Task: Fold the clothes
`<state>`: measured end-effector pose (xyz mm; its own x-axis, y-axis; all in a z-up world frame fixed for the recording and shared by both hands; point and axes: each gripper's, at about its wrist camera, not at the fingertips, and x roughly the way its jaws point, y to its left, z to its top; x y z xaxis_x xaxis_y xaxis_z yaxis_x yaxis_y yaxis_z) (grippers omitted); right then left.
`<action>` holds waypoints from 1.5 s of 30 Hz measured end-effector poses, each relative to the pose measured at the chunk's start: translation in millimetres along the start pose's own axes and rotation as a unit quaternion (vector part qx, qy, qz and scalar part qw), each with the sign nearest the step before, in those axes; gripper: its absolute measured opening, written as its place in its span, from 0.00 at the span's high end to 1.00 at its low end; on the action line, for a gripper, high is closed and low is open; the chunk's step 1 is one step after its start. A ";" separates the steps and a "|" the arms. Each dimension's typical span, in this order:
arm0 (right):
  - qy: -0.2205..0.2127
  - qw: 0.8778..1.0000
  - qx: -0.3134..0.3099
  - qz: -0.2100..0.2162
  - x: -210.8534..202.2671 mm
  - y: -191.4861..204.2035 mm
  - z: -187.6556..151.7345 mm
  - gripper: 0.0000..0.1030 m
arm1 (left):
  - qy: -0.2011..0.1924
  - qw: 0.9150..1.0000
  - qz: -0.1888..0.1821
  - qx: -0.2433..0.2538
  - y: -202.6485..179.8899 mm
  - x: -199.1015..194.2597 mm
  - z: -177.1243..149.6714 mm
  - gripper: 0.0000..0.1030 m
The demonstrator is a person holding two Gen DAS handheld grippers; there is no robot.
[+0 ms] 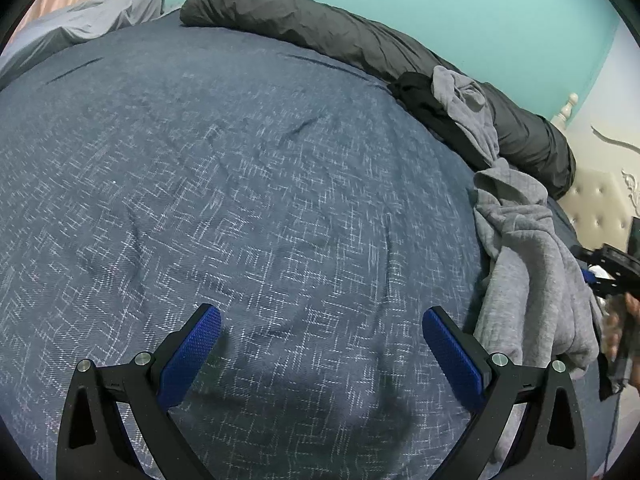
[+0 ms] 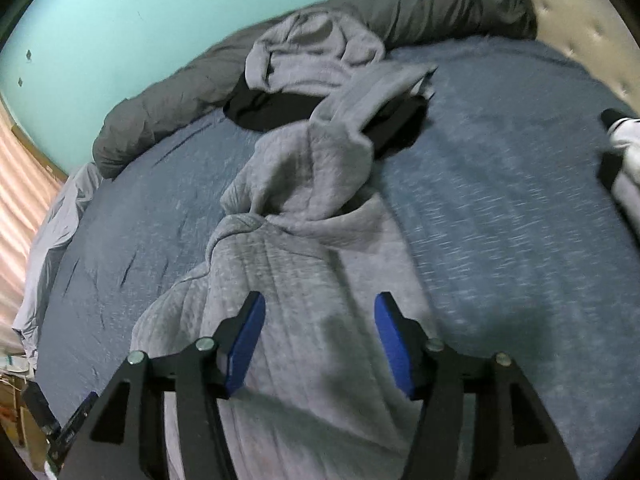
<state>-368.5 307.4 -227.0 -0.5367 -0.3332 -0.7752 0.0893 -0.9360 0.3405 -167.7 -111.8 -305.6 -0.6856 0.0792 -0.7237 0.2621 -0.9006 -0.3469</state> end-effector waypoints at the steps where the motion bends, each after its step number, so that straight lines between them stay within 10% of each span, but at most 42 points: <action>1: 0.007 1.000 0.002 0.002 8.4 1.4 2.3 0.39 | 0.002 1.000 -0.002 0.000 0.1 1.1 0.0 0.00; 9: 0.044 0.998 0.042 0.016 49.1 -16.7 5.9 0.38 | 0.014 1.000 -0.001 -0.001 -0.4 8.2 -2.1 0.00; 16: 0.016 0.997 -0.017 0.074 27.9 5.2 -19.0 0.96 | 0.018 1.000 -0.001 0.004 -7.6 12.7 -5.0 0.00; 28: -0.118 0.989 0.028 0.081 -78.2 4.1 -115.4 0.98 | 0.021 0.999 -0.013 0.028 -31.9 14.9 -8.6 0.00; 45: -0.159 0.982 0.040 0.097 -79.4 -17.3 -148.3 0.98 | 0.031 0.988 -0.067 0.137 -120.2 20.3 34.1 0.00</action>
<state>-203.0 333.2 -250.3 -0.7526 -0.4395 -0.4903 0.1564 -0.8426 0.5153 -236.2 -16.5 -258.3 -0.6566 0.2232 -0.7205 -0.0266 -0.9615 -0.2737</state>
